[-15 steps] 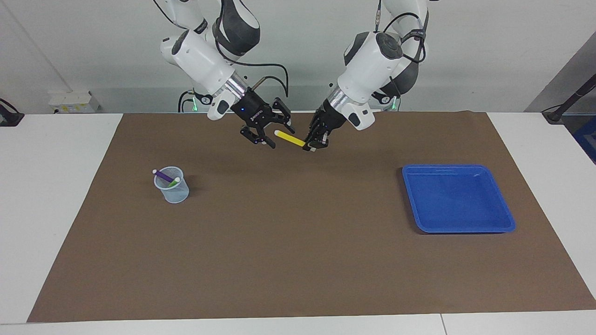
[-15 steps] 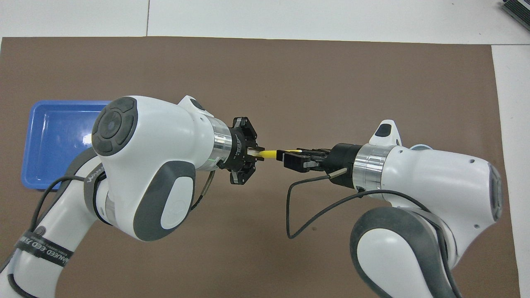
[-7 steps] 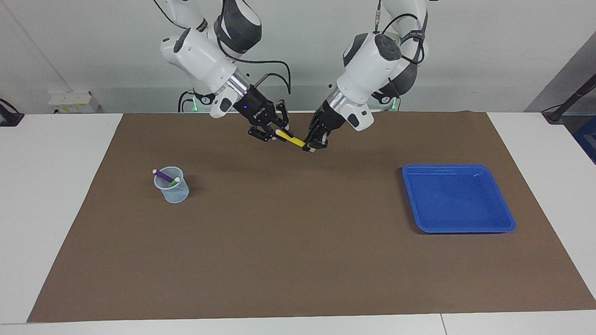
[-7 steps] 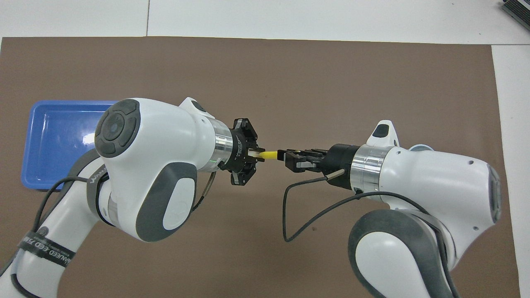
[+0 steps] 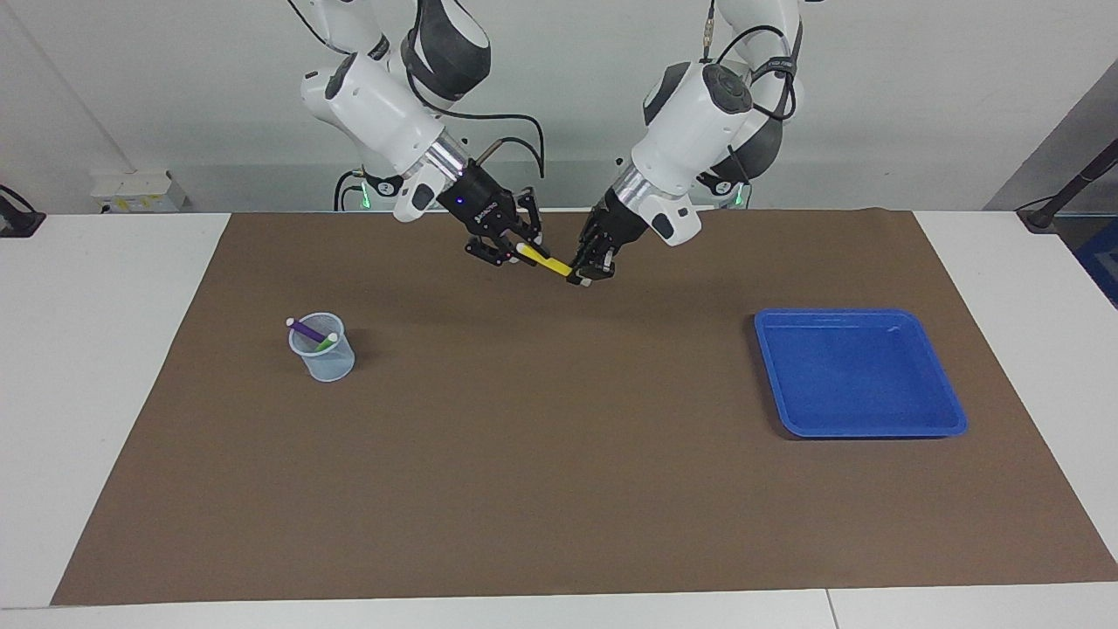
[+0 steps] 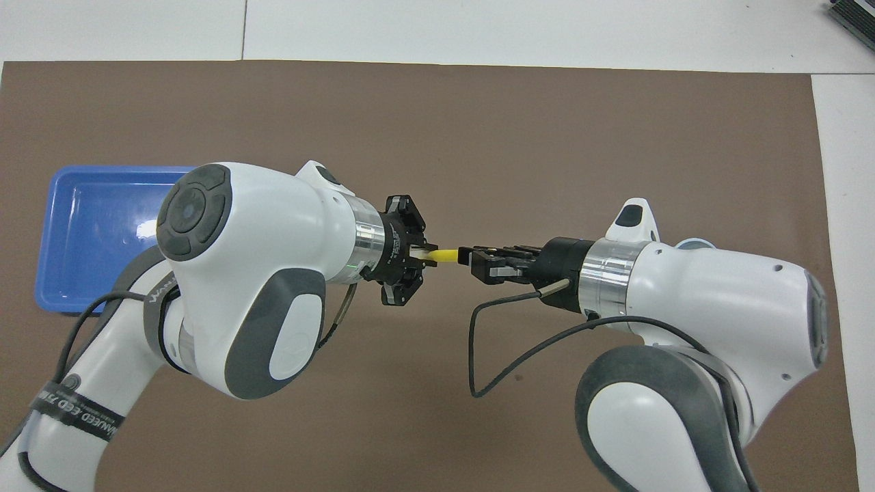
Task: Transfer and insert pens with both arms
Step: 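Close the right gripper on the yellow pen beside the left gripper, then open the left gripper and withdraw it while the right gripper carries the pen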
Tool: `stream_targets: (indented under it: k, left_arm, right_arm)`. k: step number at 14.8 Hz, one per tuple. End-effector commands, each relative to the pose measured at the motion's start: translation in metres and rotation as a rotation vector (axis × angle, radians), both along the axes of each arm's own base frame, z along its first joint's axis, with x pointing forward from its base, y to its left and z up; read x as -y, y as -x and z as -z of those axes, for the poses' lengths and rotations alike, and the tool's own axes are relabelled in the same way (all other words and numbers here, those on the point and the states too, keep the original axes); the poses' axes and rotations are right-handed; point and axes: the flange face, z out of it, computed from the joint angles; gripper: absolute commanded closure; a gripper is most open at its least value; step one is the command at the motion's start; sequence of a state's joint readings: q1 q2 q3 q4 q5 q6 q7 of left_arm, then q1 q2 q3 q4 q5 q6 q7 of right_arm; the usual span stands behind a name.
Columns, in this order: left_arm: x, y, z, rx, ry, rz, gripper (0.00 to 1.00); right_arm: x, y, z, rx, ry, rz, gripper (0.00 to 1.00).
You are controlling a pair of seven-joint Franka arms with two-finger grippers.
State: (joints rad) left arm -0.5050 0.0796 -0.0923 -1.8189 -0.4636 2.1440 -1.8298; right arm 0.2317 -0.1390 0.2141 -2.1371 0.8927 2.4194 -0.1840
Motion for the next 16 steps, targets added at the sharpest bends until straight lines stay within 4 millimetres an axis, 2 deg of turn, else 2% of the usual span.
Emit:
stream_targets:
  k: [1,2,3,7,9,11,13,16]
  left_arm:
    - [-0.005,0.009,-0.016,0.023,0.022,-0.006,0.61]
    - [-0.003,0.010,-0.017,0.024,0.023,-0.007,0.22]
    - [-0.002,0.011,-0.020,0.025,0.025,-0.009,0.00]
    - [-0.010,0.009,-0.028,0.039,0.031,-0.017,0.00]
    - [-0.020,0.004,-0.031,0.044,0.025,-0.033,0.00]
    - [-0.043,-0.009,-0.029,0.065,-0.017,-0.036,0.00]
    - [-0.066,-0.018,-0.028,0.115,-0.063,0.042,0.00]
    - [-0.122,-0.037,-0.023,0.122,-0.102,0.152,0.00]
  right_arm:
    - [0.003,0.000,0.004,-0.022,-0.005,-0.001,1.00]
    - [0.006,0.000,0.002,-0.026,-0.004,-0.003,1.00]
    - [0.007,0.001,0.001,-0.031,-0.005,-0.008,1.00]
    - [0.020,0.002,-0.006,-0.038,0.024,-0.032,1.00]
    - [0.034,0.003,-0.011,-0.039,0.067,-0.053,1.00]
    - [0.052,0.006,-0.020,-0.033,0.140,-0.080,1.00]
    - [0.075,0.008,-0.026,-0.037,0.228,-0.098,1.00]
    - [0.110,0.010,-0.030,-0.050,0.371,-0.113,1.00]
